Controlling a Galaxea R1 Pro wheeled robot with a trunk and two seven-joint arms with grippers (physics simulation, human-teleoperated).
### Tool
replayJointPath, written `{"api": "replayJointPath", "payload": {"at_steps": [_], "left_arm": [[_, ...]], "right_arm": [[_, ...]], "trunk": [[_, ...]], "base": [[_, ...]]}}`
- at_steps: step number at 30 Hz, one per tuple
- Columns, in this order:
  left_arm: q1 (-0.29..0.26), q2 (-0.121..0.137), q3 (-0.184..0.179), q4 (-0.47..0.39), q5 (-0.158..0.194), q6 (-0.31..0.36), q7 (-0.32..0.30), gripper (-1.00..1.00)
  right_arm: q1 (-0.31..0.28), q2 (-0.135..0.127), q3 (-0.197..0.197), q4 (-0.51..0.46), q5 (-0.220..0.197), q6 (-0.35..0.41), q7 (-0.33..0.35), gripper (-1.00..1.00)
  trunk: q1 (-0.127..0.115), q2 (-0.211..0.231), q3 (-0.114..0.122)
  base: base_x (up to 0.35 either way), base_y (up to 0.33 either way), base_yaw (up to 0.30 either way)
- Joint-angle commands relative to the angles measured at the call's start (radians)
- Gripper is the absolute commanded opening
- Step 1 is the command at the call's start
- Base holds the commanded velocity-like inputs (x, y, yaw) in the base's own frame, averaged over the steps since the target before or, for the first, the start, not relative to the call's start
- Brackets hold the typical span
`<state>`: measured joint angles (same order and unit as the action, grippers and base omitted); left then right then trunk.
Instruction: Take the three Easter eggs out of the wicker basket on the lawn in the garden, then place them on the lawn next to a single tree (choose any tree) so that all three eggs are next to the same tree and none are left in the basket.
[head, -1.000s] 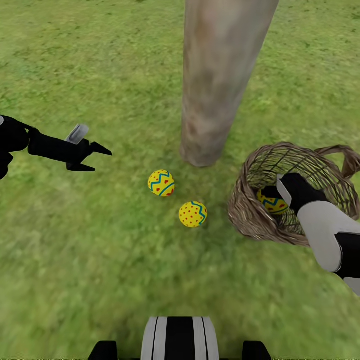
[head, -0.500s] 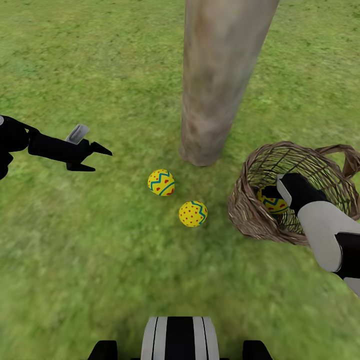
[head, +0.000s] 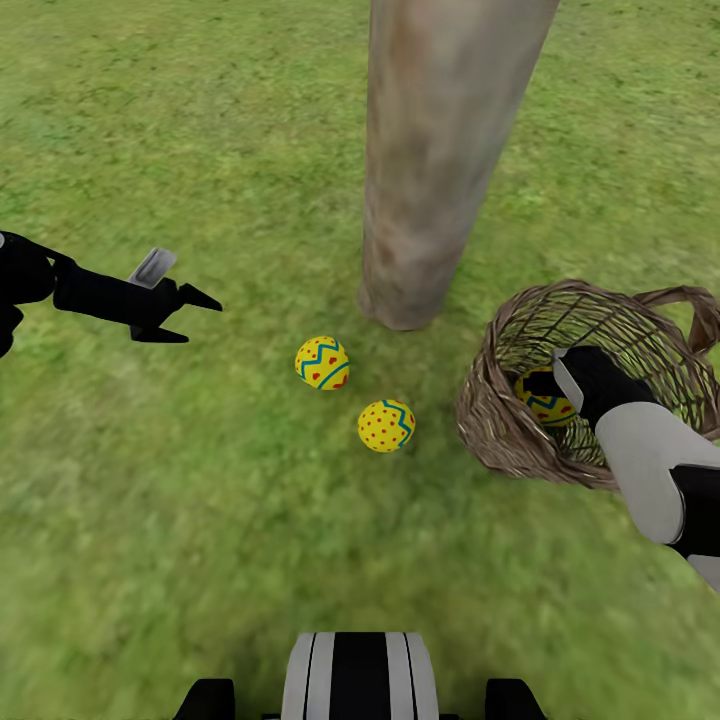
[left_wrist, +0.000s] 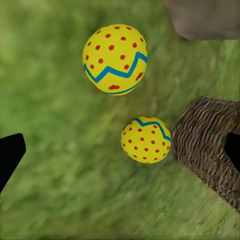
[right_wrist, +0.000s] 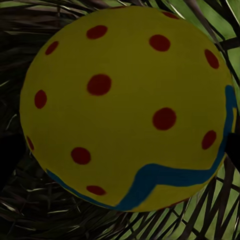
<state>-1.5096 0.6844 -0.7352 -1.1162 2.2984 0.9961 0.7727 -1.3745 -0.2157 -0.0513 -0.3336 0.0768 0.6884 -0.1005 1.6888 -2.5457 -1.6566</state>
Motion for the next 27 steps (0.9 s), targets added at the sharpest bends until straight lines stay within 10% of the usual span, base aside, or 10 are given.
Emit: {"api": "replayJointPath", "payload": {"at_steps": [1,22,23,27], "left_arm": [[-0.001,0.001,-0.003,-0.001,0.010,-0.002,0.010,1.00],[-0.002,0.017,-0.003,-0.001,0.013,-0.002,0.005,1.00],[-0.002,0.018,-0.003,-0.001,0.013,-0.002,0.005,1.00],[-0.002,0.020,-0.003,-0.001,0.012,-0.002,0.005,1.00]], "right_arm": [[-0.001,0.000,-0.005,-0.001,0.008,0.005,0.002,1.00],[-0.001,0.001,-0.004,-0.002,0.009,0.005,0.005,1.00],[-0.001,0.001,-0.004,-0.002,0.009,0.005,0.005,-1.00],[-0.001,0.001,-0.005,-0.002,0.009,0.005,0.004,-1.00]], "trunk": [[0.000,0.000,-0.001],[0.001,-0.001,-0.012],[0.001,-0.001,-0.012],[0.001,-0.001,-0.012]], "base": [[0.000,0.000,0.000],[0.000,0.000,0.000],[0.000,0.000,0.000],[0.000,0.000,0.000]]}}
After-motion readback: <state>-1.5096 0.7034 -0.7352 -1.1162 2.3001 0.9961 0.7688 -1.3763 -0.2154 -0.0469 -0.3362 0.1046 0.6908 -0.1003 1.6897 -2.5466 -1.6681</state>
